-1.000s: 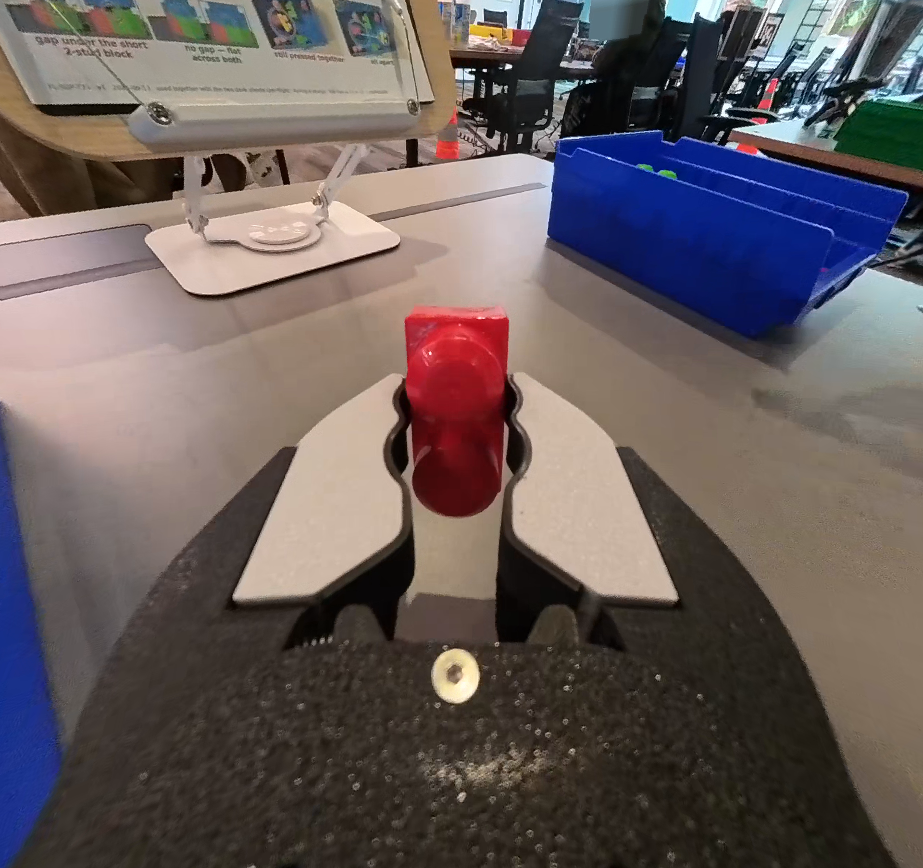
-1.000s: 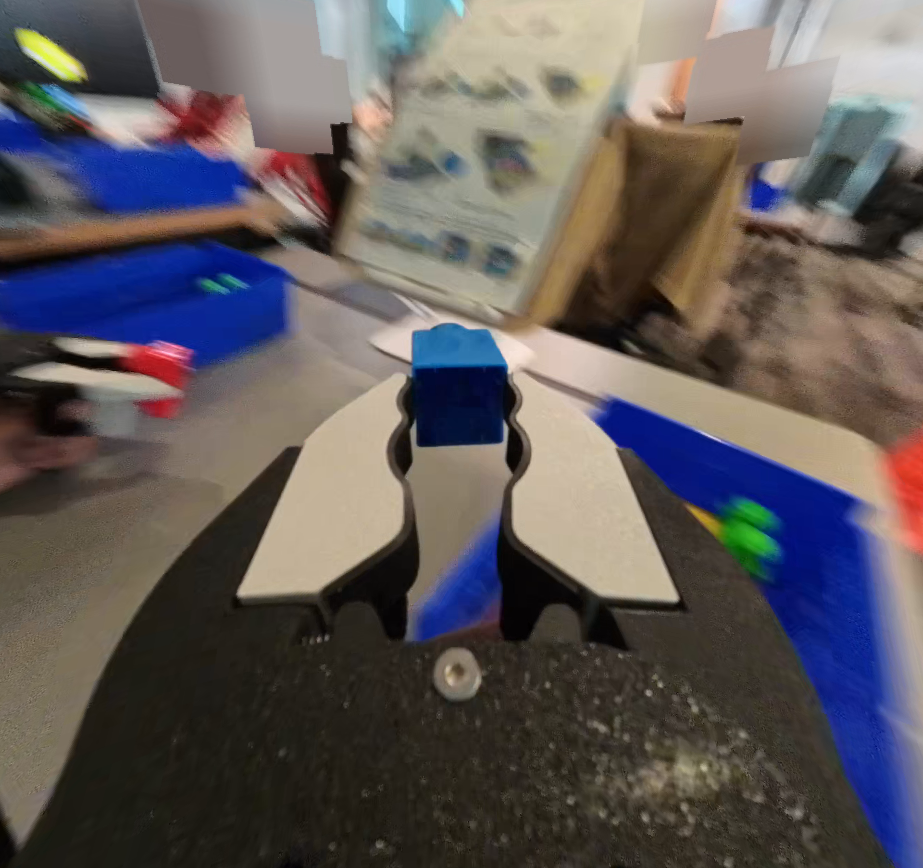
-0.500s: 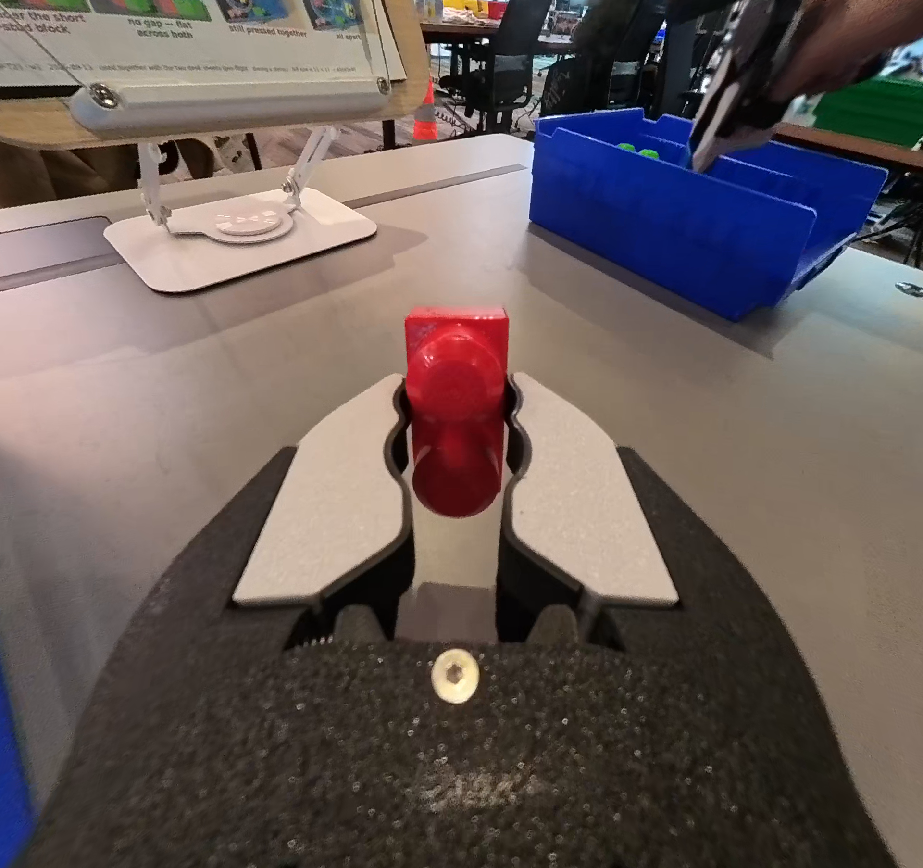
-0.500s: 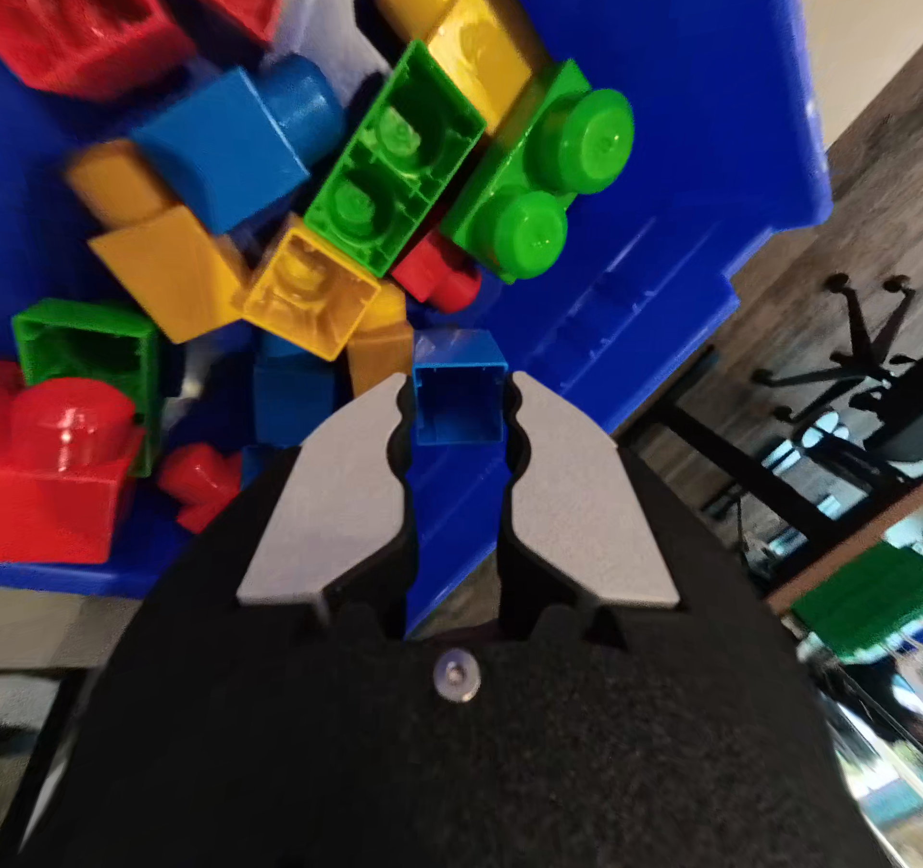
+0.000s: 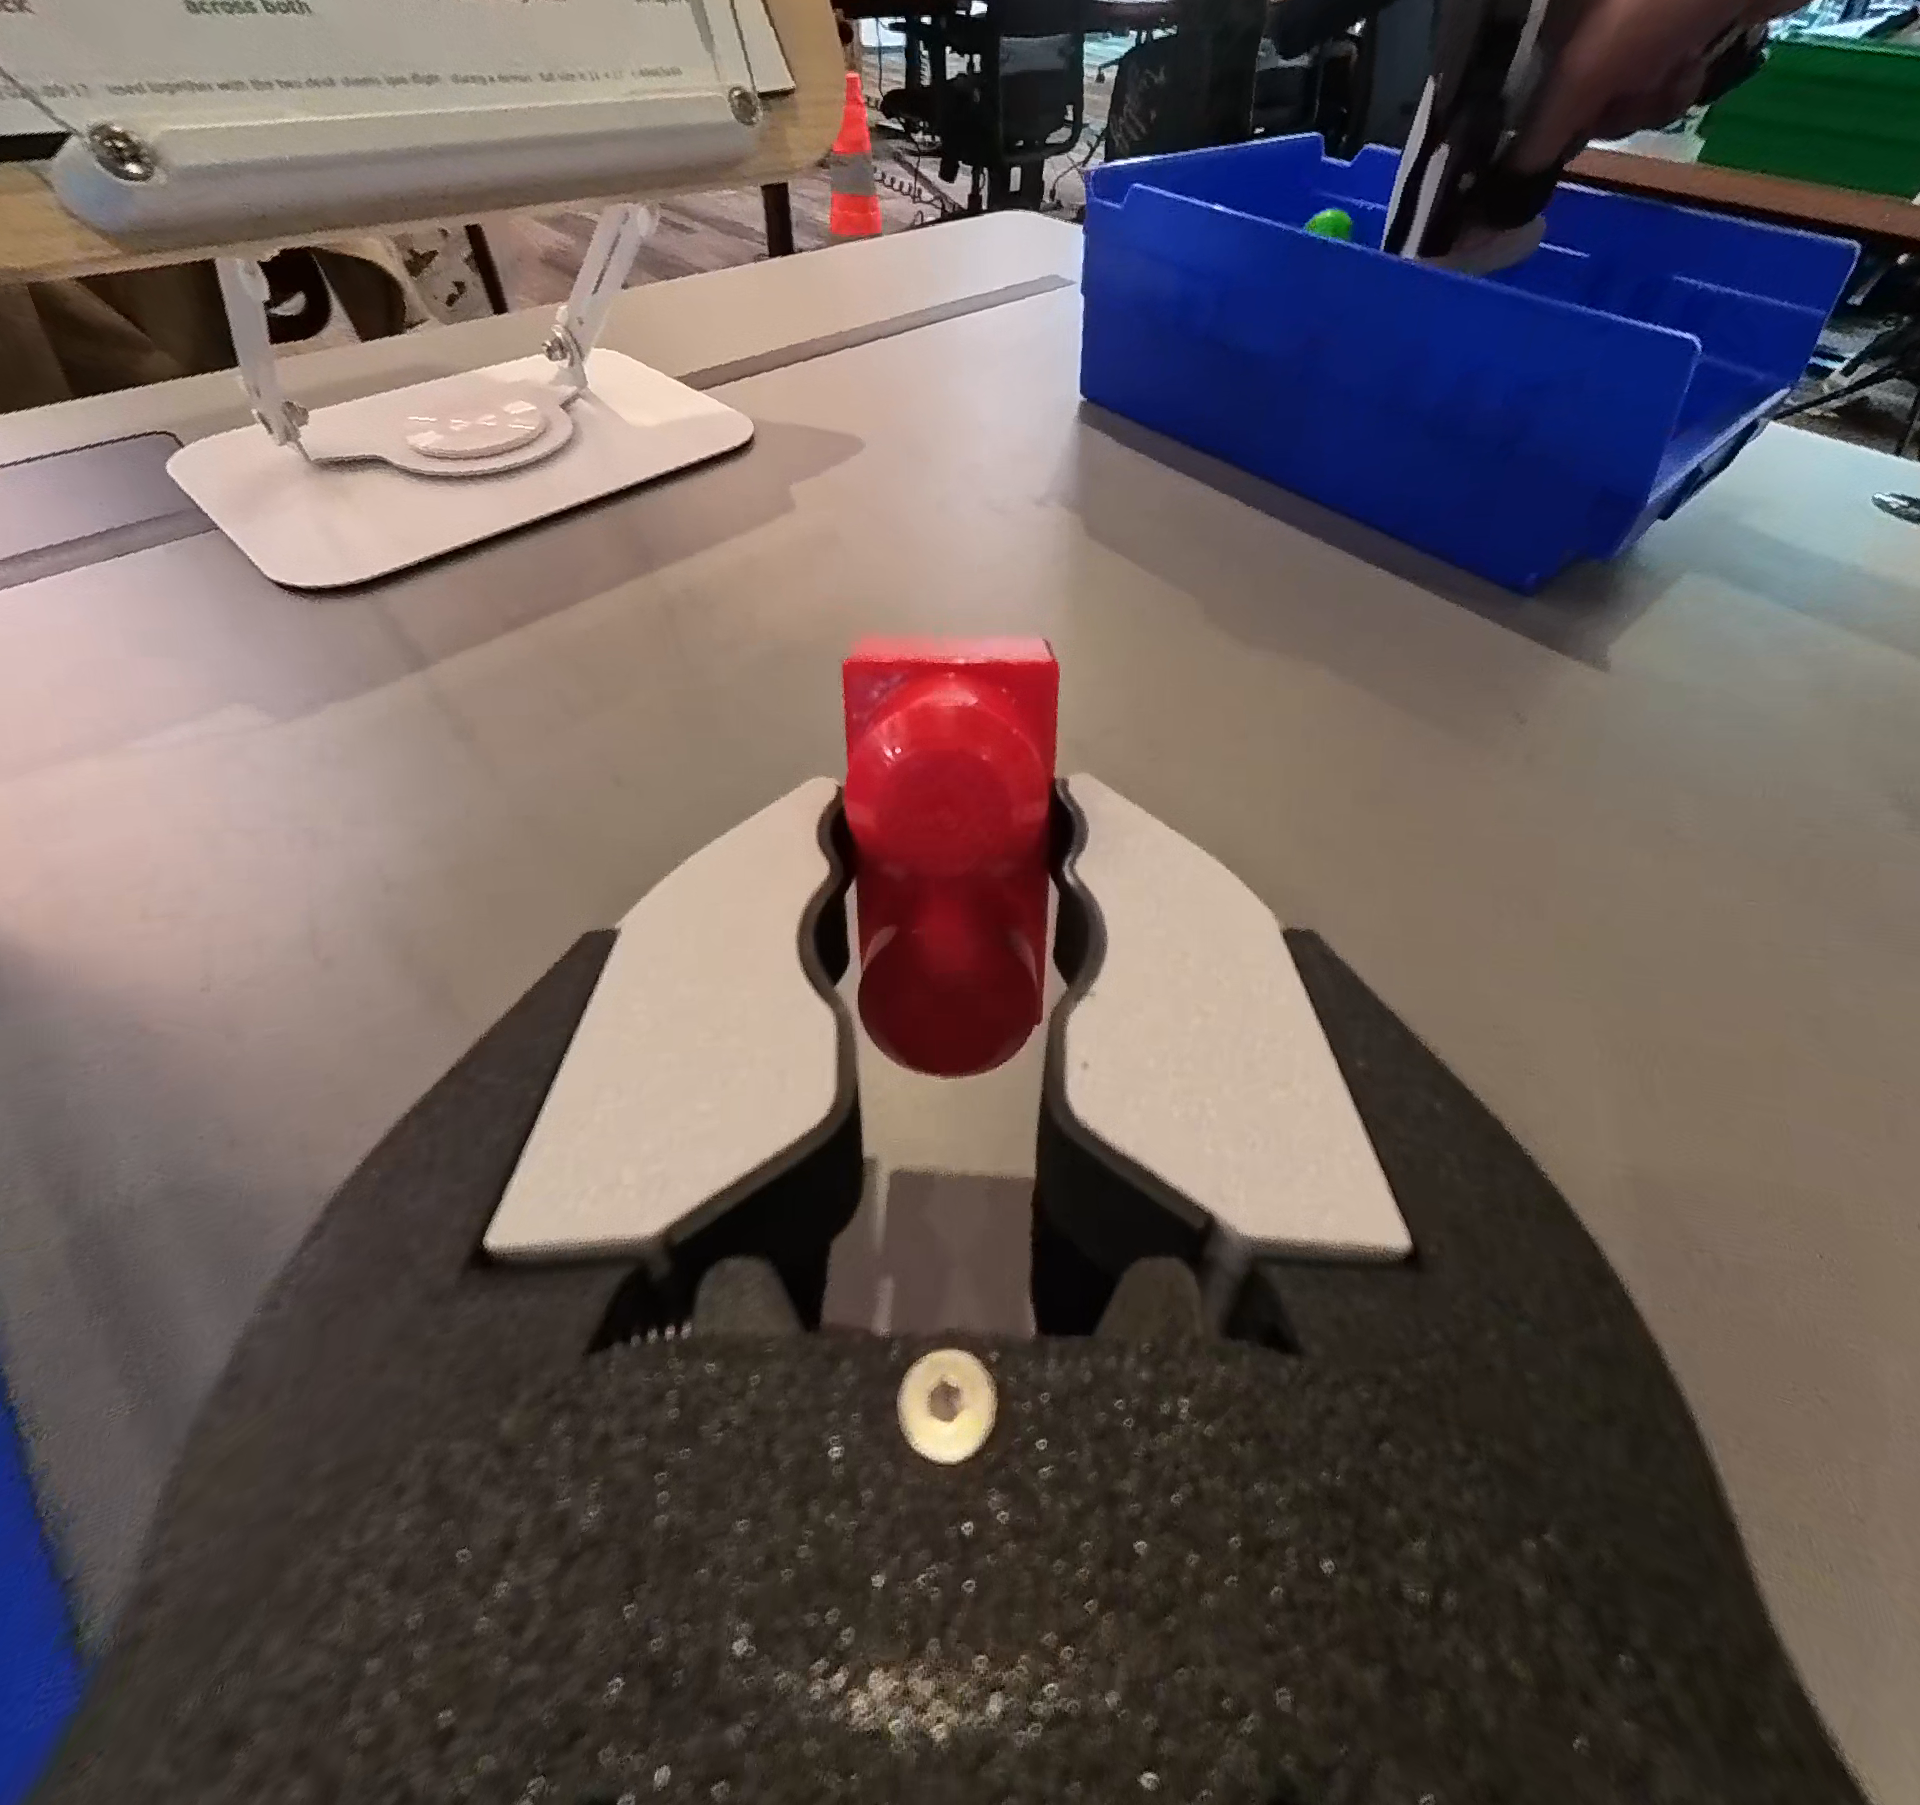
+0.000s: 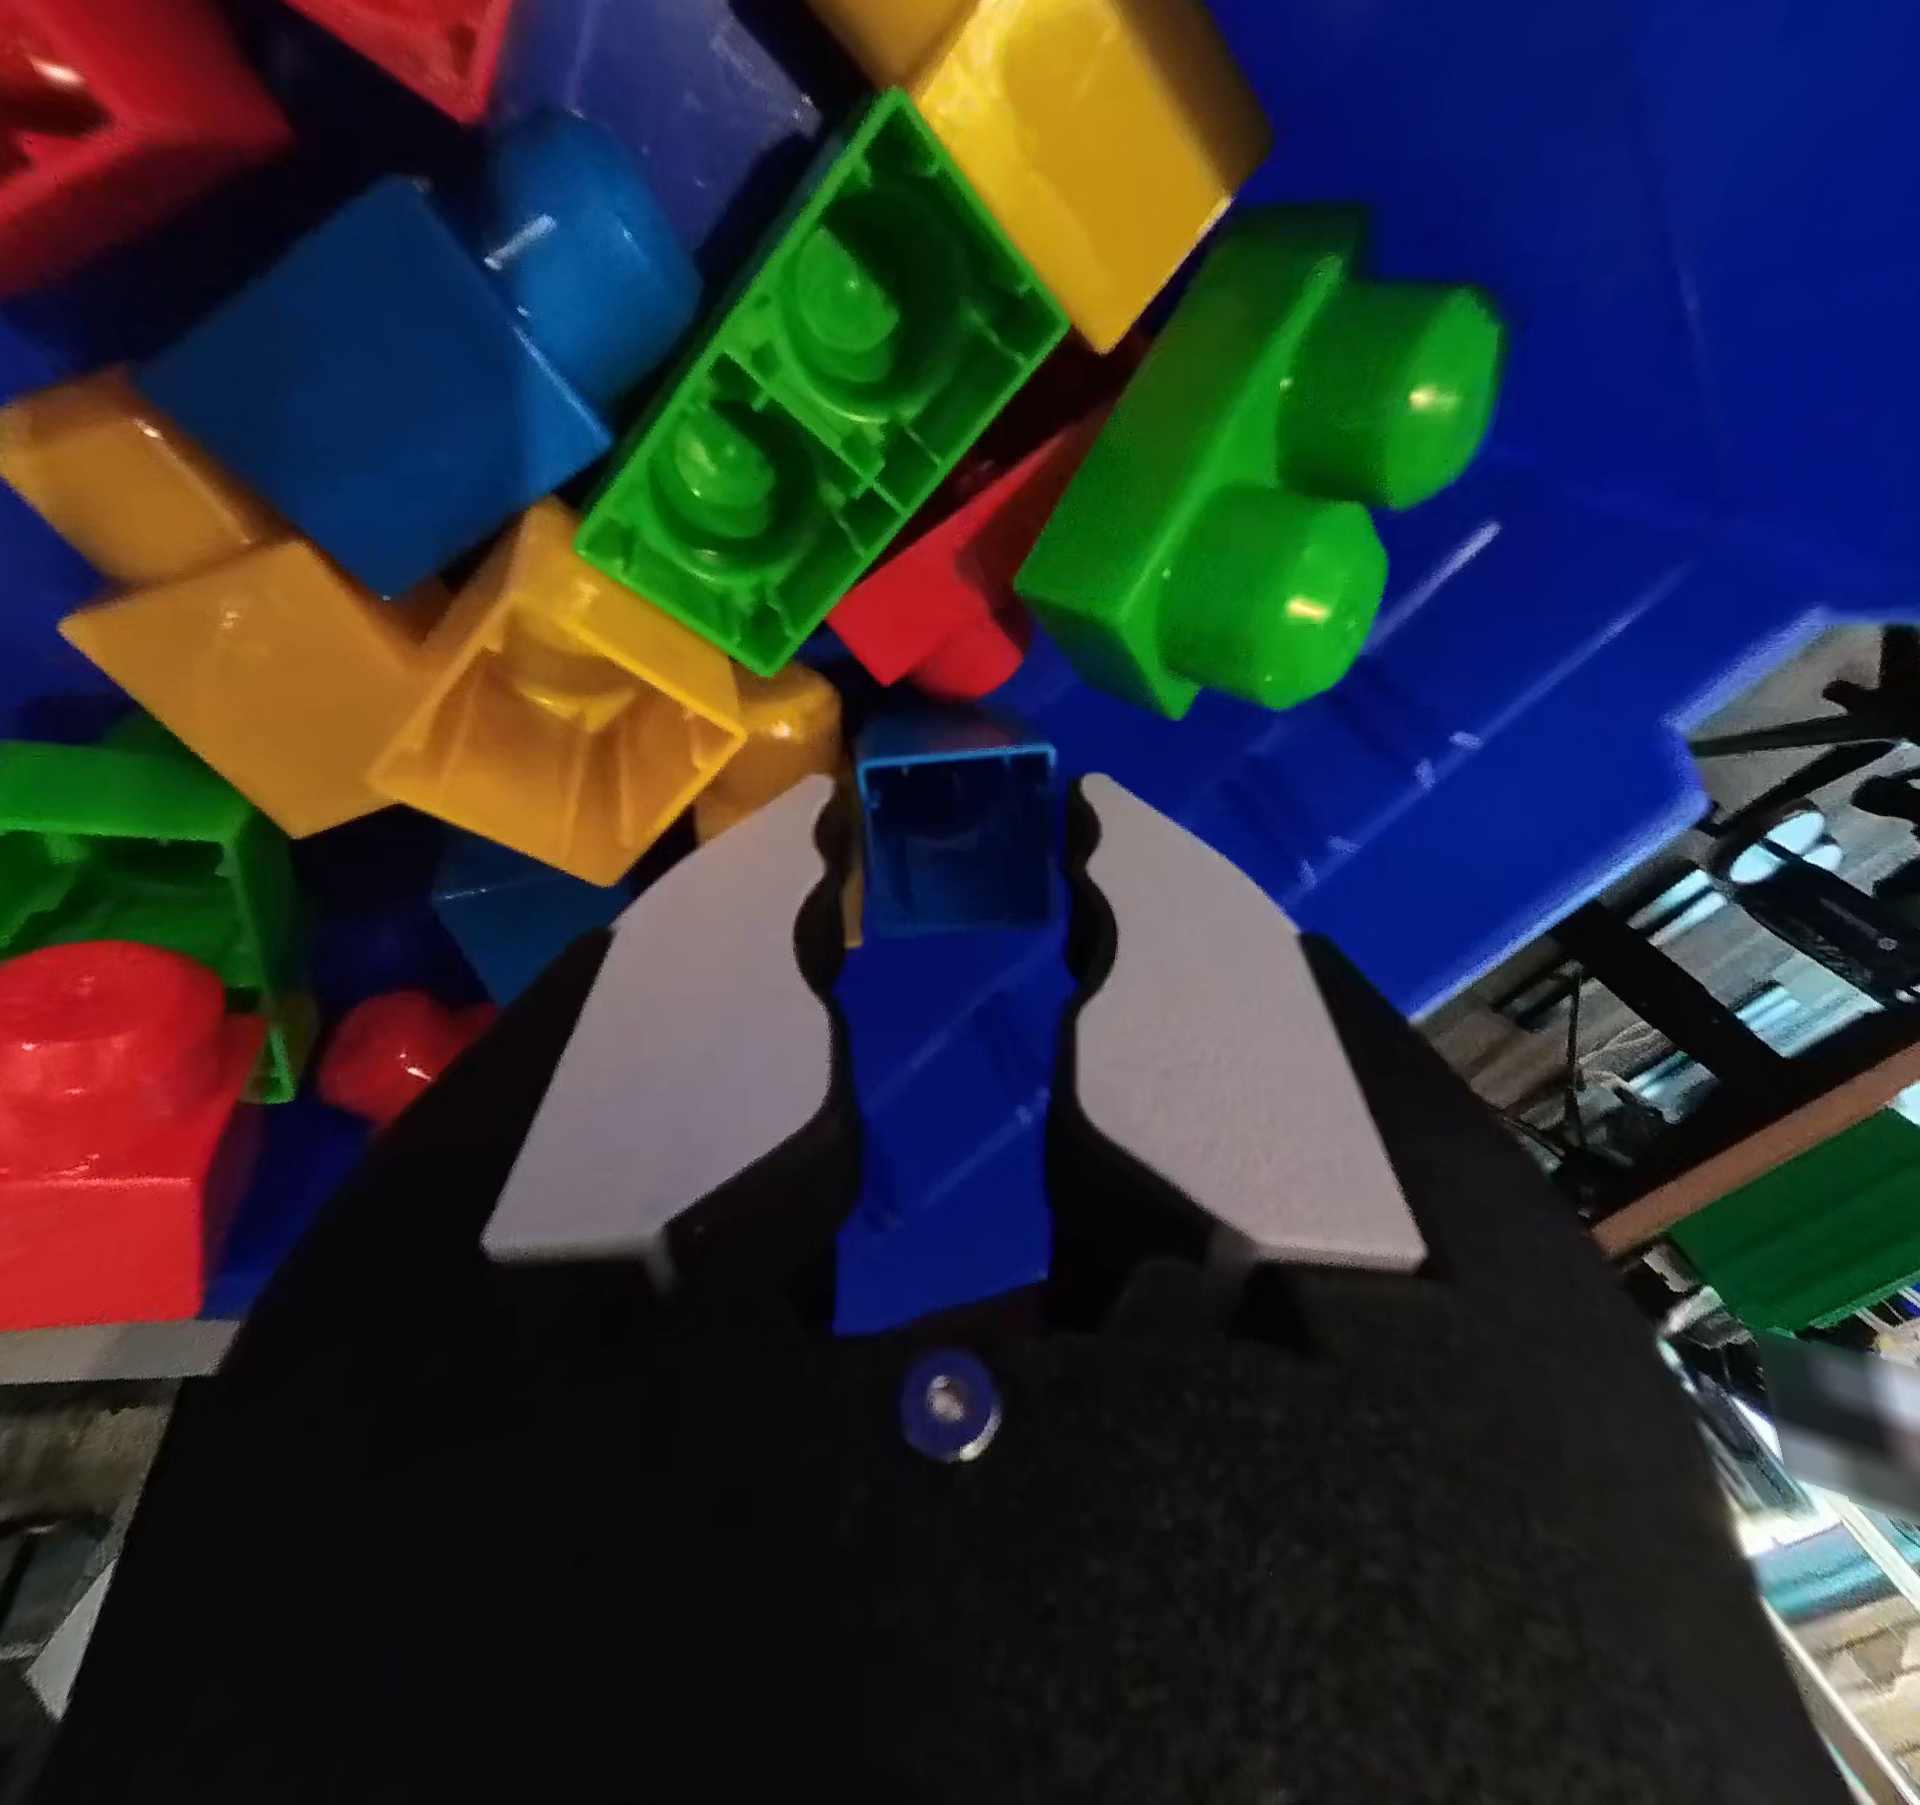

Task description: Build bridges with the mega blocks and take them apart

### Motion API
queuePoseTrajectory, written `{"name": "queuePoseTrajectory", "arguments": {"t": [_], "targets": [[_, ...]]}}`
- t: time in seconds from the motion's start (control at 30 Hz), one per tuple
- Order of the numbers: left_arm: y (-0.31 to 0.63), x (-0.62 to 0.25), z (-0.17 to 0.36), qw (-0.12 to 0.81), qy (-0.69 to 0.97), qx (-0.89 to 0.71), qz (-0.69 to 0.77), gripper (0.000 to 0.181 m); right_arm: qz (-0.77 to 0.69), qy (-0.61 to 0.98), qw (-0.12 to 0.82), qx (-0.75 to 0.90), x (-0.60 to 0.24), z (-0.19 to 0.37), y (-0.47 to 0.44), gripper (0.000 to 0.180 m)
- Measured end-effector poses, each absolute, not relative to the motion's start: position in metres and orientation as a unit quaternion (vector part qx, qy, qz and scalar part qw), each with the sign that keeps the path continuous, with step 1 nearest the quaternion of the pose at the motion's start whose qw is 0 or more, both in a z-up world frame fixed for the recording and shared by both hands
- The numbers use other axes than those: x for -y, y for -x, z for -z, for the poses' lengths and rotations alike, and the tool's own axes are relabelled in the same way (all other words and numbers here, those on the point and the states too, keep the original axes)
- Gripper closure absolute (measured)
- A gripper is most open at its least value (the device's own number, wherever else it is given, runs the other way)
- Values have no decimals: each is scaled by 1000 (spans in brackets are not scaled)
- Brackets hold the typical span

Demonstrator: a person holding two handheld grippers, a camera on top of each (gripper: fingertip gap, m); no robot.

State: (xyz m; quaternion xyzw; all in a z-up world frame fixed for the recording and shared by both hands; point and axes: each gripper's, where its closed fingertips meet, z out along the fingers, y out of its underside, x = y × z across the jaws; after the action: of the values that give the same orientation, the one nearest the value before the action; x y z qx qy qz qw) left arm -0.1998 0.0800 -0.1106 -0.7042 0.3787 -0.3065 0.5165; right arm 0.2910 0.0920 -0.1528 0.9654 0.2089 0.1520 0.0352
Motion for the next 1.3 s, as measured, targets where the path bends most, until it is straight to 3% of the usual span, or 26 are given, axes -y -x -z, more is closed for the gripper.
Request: {"name": "queuePoseTrajectory", "arguments": {"t": [0.07,0.13,0.23,0.33,0.43,0.57,0.67,0.7,0.77,0.9,1.3], "targets": [[198,-79,110,518,702,-381,307,146,-181,-961,22,-206,-93,141,-297,126],[198,-79,109,520,701,-381,306,146,-224,-953,-33,-202,-101,109,-294,125],[198,-80,107,521,700,-377,309,146,-241,-924,-225,-195,-117,41,-240,124],[198,-82,106,520,701,-373,316,146,-73,-857,-463,-213,-113,-5,-114,123],[201,-84,105,517,704,-362,325,146,164,-767,-578,-225,-81,-5,9,125],[209,-86,100,517,700,-343,352,146,321,-700,-607,-196,-59,47,91,120],[214,-84,95,509,692,-327,393,146,332,-669,-626,-225,-44,73,112,131],[215,-83,94,504,691,-323,405,146,312,-670,-626,-249,-39,70,113,126],[216,-83,91,494,687,-313,431,146,292,-643,-664,-247,-37,58,105,140],[216,-82,86,485,673,-308,466,146,386,-657,-611,-215,-34,65,109,128],[196,-51,79,438,628,-360,532,146,449,-647,-575,-222,-25,64,115,128]]}}
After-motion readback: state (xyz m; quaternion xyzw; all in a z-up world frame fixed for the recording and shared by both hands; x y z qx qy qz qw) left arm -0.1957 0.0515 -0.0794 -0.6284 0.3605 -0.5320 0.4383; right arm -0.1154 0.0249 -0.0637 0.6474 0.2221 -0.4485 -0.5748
